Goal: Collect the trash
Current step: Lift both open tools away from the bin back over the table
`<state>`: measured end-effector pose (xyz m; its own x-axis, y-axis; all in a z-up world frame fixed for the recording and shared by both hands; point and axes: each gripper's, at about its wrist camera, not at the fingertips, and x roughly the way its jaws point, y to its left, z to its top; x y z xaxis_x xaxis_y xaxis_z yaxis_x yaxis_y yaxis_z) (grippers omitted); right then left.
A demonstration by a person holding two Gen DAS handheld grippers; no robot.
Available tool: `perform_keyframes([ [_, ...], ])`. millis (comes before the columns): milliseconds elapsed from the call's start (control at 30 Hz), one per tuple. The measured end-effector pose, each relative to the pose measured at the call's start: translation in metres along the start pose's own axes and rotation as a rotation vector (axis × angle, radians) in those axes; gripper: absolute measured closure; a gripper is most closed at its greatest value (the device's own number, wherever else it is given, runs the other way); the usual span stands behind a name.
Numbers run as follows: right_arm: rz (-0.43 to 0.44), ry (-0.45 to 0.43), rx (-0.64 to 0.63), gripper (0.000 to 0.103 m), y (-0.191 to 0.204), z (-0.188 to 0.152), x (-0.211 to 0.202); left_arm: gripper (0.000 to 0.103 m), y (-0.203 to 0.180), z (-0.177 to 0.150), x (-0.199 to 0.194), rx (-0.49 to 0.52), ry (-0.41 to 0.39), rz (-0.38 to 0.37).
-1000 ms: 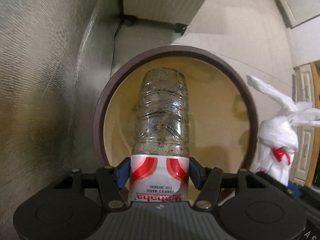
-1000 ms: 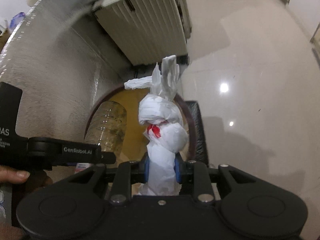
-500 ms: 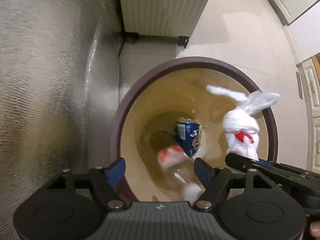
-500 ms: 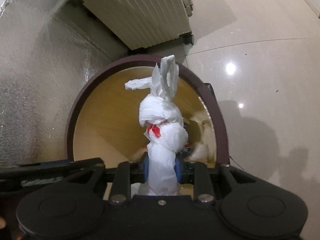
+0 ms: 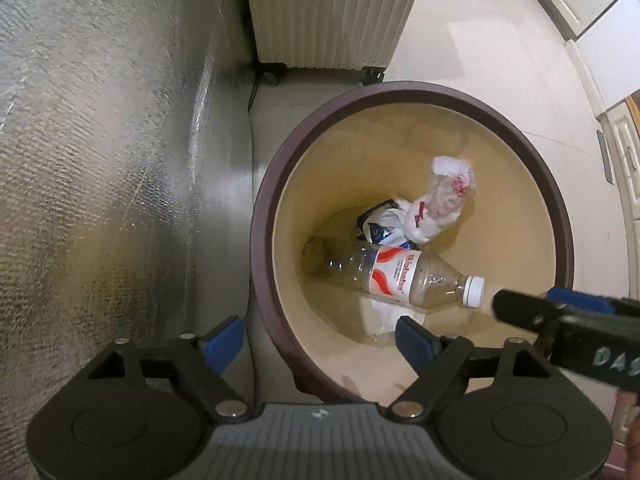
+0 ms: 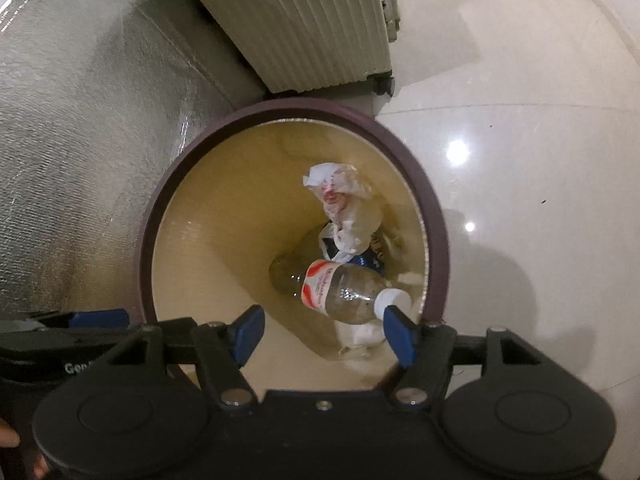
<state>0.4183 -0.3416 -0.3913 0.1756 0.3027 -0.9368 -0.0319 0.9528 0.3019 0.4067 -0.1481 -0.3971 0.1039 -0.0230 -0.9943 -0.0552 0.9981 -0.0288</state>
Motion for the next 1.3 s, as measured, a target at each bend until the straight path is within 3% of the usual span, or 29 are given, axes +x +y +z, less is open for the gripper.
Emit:
perform_keyframes([
  [200, -0.006, -0.032, 0.011, 0.032, -0.004, -0.003, -0.020, 0.000, 0.006, -0.005, -0.003, -0.003, -0.017, 0.002],
  [700, -0.073, -0.119, 0.008, 0.000, -0.020, -0.022, -0.061, 0.000, 0.012, -0.018, -0.032, -0.010, -0.074, 0.000],
  [1300, -0.115, -0.214, 0.026, 0.000, -0.013, -0.061, -0.103, 0.000, 0.011, -0.045, -0.083, 0.033, -0.162, -0.043],
])
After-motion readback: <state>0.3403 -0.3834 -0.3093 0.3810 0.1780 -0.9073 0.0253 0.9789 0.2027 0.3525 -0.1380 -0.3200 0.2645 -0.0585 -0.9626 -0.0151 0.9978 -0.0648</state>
